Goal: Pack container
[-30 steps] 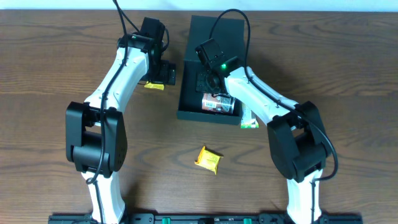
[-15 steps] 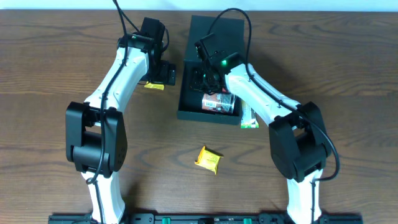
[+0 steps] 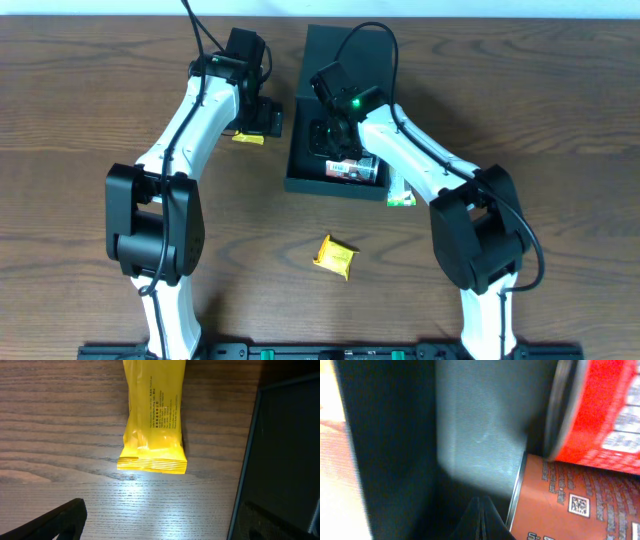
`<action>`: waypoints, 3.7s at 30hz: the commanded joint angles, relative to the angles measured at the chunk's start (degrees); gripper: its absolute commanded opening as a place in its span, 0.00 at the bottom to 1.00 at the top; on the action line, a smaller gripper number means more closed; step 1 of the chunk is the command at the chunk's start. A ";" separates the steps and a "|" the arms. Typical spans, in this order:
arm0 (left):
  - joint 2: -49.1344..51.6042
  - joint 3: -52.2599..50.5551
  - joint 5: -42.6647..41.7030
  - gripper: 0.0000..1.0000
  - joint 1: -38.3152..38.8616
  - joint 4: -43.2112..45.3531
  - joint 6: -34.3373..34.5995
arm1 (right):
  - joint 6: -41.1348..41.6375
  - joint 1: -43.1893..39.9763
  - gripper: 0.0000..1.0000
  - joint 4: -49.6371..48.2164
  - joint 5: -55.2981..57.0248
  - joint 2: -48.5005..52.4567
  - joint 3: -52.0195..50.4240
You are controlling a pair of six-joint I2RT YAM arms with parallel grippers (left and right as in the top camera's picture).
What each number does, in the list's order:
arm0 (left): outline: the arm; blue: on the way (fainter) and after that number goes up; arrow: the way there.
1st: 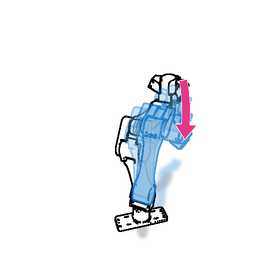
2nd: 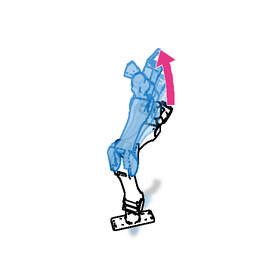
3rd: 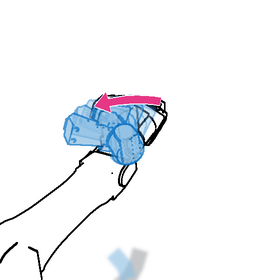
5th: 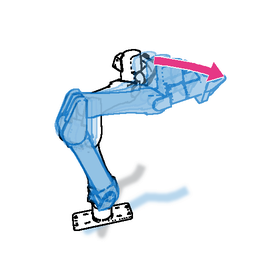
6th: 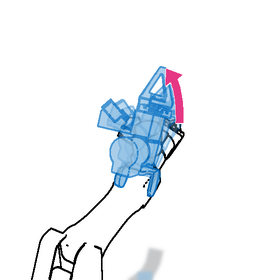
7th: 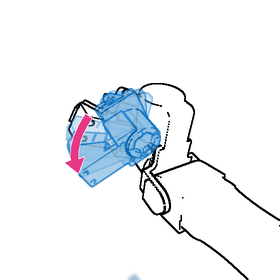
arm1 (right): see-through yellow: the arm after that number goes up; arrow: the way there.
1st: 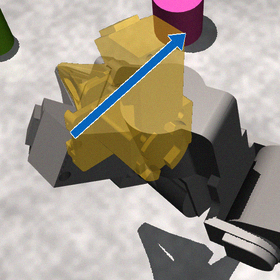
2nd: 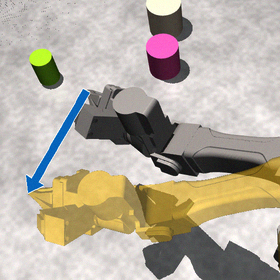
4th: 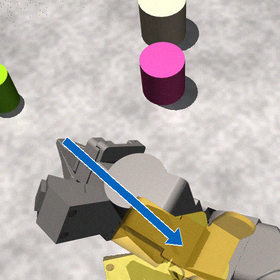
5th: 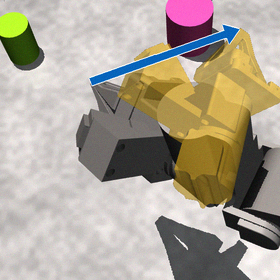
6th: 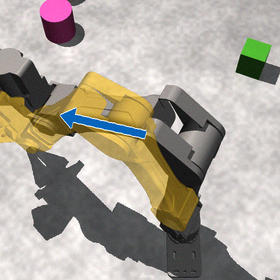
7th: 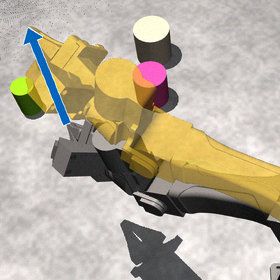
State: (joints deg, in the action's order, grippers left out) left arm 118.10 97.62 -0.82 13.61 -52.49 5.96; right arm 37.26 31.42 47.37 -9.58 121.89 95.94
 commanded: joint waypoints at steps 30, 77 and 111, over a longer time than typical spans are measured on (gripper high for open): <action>0.09 -0.07 1.53 0.96 -0.17 0.52 -3.17 | -4.57 -11.02 0.02 -2.75 -19.69 0.26 0.83; 10.67 -0.09 4.66 0.91 -1.16 15.30 8.00 | -13.51 -17.57 0.99 38.14 17.75 -14.75 21.92; 8.96 0.92 4.20 0.44 -1.16 12.61 8.00 | -13.53 -17.57 0.99 38.12 17.75 -14.75 21.90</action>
State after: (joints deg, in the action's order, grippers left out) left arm 129.21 97.65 3.38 12.49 -38.94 13.72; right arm 23.03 13.82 85.47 7.35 107.13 117.40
